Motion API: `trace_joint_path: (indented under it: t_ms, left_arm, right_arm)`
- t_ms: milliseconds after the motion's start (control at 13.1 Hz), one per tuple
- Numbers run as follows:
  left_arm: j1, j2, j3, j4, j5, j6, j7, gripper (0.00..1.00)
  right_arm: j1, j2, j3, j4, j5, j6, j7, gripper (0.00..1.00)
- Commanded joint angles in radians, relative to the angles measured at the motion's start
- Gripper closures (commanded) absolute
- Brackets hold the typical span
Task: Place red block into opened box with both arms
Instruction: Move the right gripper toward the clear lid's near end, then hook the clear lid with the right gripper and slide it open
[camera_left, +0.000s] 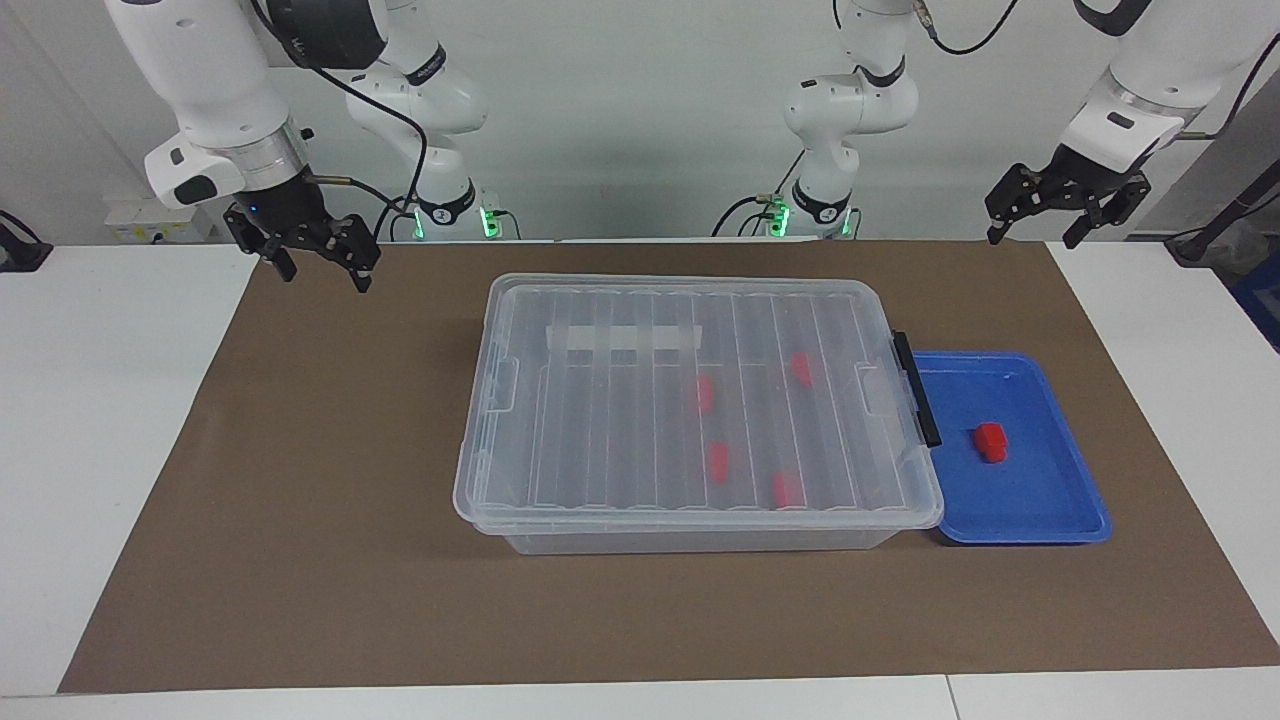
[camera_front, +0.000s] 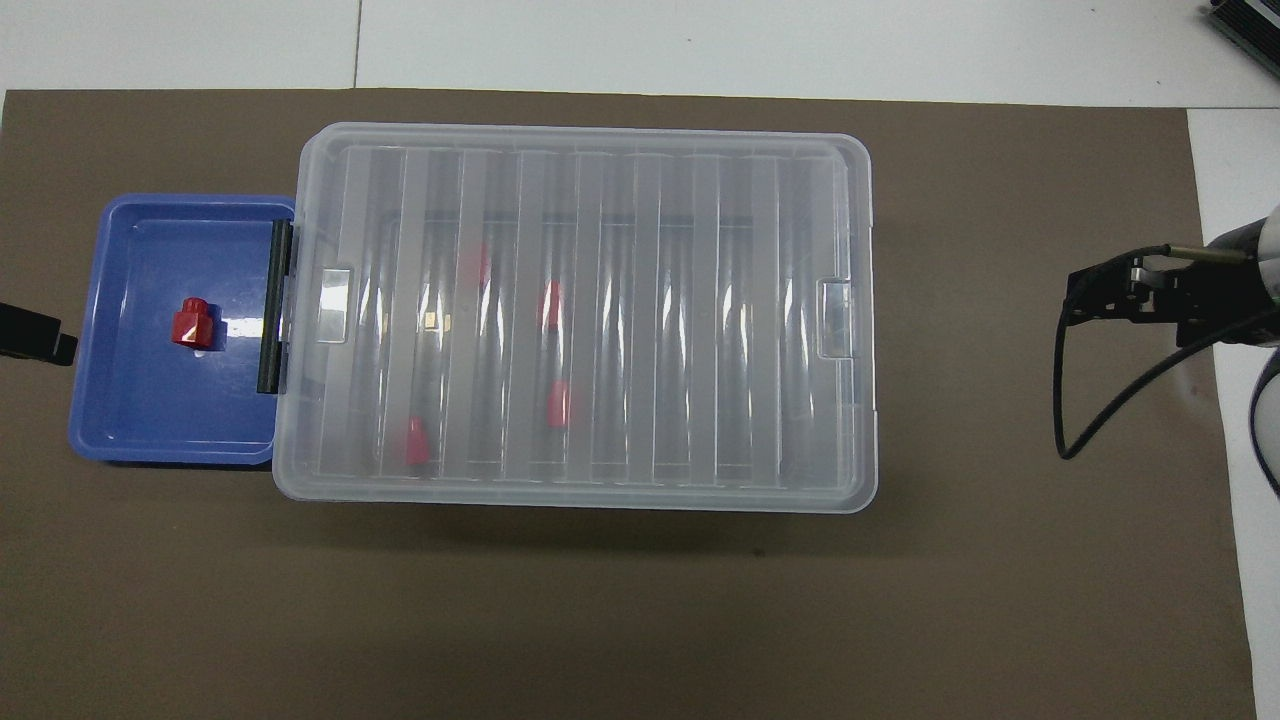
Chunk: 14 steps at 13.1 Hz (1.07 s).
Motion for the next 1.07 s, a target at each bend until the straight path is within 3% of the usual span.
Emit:
trace_joint_path:
  t_ms: [0,536,995]
  left_arm:
    - [0.009,-0.028,-0.004,-0.032,-0.011,0.01,-0.001,0.0]
    - [0.009,-0.028,-0.004,-0.032,-0.011,0.01,-0.001,0.0]
    - [0.009,-0.028,-0.002,-0.032,-0.011,0.01,-0.001,0.0]
  right_arm:
    - [0.002,-0.016,0.012,-0.107,0.021,0.149,-0.014,0.04]
    - [0.181,0.022,0.012,-0.33,0.021,0.481,0.127,0.03]
    - [0.183,0.011,0.01,-0.416,0.008,0.512,0.112,0.03]
